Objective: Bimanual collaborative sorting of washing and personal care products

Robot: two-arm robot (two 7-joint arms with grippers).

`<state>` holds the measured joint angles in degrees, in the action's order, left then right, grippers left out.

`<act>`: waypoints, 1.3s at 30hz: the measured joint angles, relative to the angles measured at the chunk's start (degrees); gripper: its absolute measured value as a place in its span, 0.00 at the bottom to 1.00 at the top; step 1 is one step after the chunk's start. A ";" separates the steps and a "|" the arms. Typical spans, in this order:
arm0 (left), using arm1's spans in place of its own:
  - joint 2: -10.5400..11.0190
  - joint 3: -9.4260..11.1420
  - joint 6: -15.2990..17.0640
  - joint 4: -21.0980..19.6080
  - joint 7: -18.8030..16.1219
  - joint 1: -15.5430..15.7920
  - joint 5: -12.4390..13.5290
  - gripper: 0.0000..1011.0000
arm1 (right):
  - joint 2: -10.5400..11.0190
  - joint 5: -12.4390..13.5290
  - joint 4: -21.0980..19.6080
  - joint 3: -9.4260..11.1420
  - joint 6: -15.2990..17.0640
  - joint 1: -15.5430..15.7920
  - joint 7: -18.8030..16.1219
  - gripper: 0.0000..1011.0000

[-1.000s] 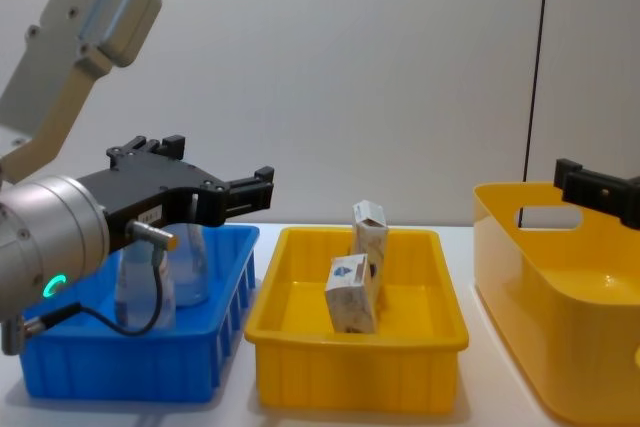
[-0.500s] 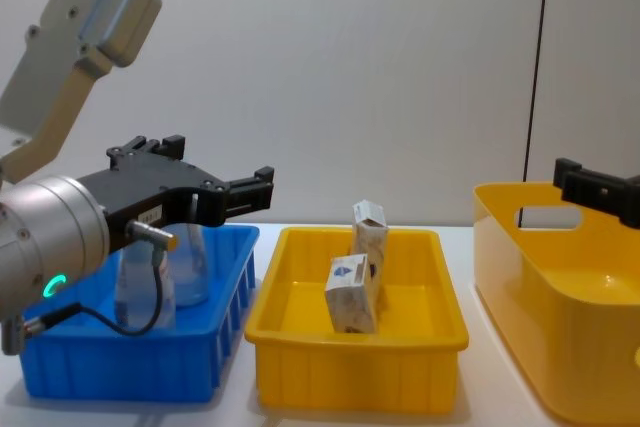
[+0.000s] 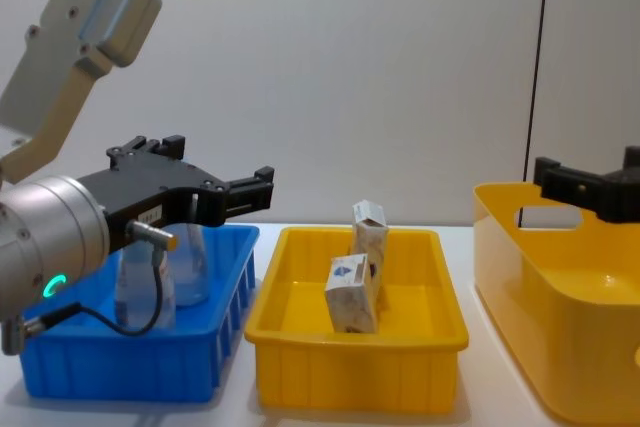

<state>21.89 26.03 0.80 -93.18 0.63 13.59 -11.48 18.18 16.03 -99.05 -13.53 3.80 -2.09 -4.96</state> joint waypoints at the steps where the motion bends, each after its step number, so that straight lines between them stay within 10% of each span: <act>1: 0.00 0.00 0.00 0.00 0.00 0.00 0.00 0.99 | -0.11 0.02 0.17 -0.05 0.10 -0.20 -0.14 0.99; 25: 0.00 0.00 0.00 0.00 0.00 0.00 0.00 0.99 | -6.66 -0.16 5.42 -3.27 6.65 -6.95 0.64 0.99; 39: 0.00 0.00 0.00 0.00 0.00 0.00 0.00 0.99 | -11.13 -2.96 5.82 -5.39 16.07 -9.38 6.14 0.99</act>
<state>21.89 26.02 0.79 -93.18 0.63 13.59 -11.48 7.05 13.06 -93.23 -18.92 19.87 -11.48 1.18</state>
